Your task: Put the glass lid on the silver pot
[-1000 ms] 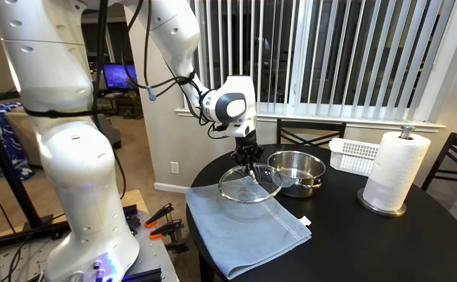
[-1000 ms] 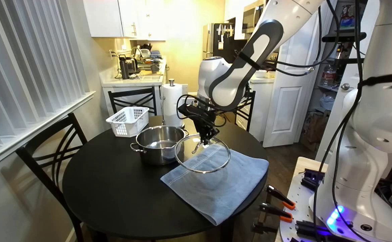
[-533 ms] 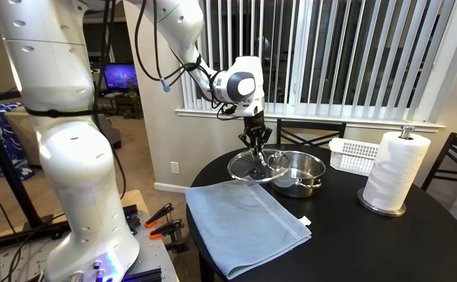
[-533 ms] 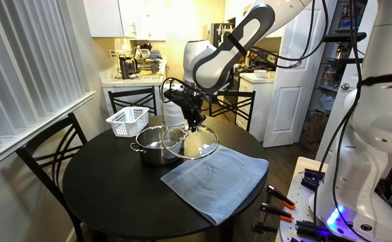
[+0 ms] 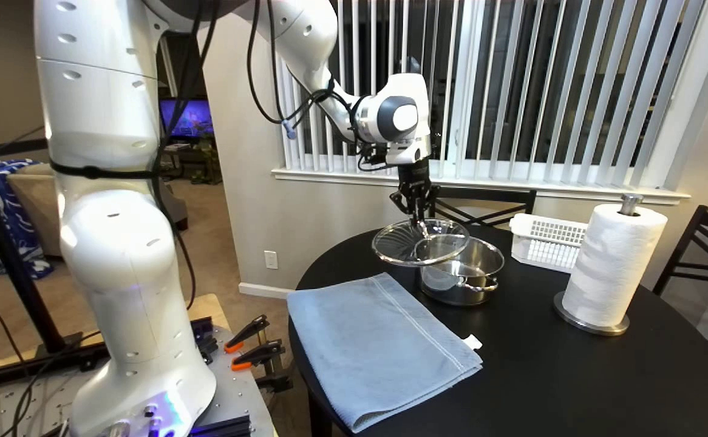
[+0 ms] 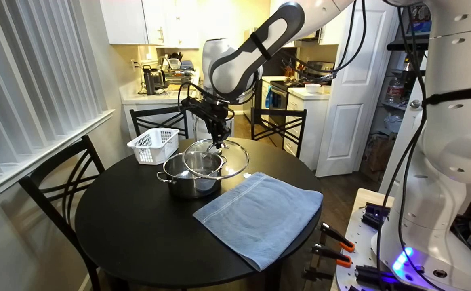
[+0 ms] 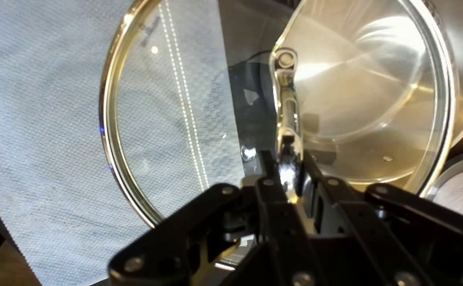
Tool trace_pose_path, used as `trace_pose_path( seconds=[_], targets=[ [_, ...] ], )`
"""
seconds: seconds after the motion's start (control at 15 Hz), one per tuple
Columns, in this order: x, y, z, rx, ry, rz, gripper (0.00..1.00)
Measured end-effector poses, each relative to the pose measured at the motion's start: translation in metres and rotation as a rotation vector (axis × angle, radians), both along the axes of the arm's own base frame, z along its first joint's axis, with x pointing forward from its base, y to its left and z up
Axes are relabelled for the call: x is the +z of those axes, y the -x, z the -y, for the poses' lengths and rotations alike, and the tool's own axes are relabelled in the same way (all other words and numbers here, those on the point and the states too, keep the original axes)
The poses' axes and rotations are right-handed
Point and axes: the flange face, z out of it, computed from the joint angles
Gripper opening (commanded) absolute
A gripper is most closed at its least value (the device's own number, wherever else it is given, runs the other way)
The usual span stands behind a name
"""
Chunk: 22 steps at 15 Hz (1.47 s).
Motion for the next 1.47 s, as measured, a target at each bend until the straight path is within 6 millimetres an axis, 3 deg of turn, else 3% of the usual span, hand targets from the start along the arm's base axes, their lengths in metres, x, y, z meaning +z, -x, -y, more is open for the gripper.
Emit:
trace_pose_path(
  seconds=[0.47,0.93,1.13,1.47],
  targets=[
    [0.005,-0.054,-0.002,-0.059,-0.061,0.035,0.07],
    [0.027,-0.090,0.010,-0.146,-0.047,-0.006,0.07],
    [0.018,-0.104,0.017,-0.198,-0.033,-0.042,0.07],
    [-0.020,-0.125,0.024,-0.230,-0.014,-0.097,0.07]
  ],
)
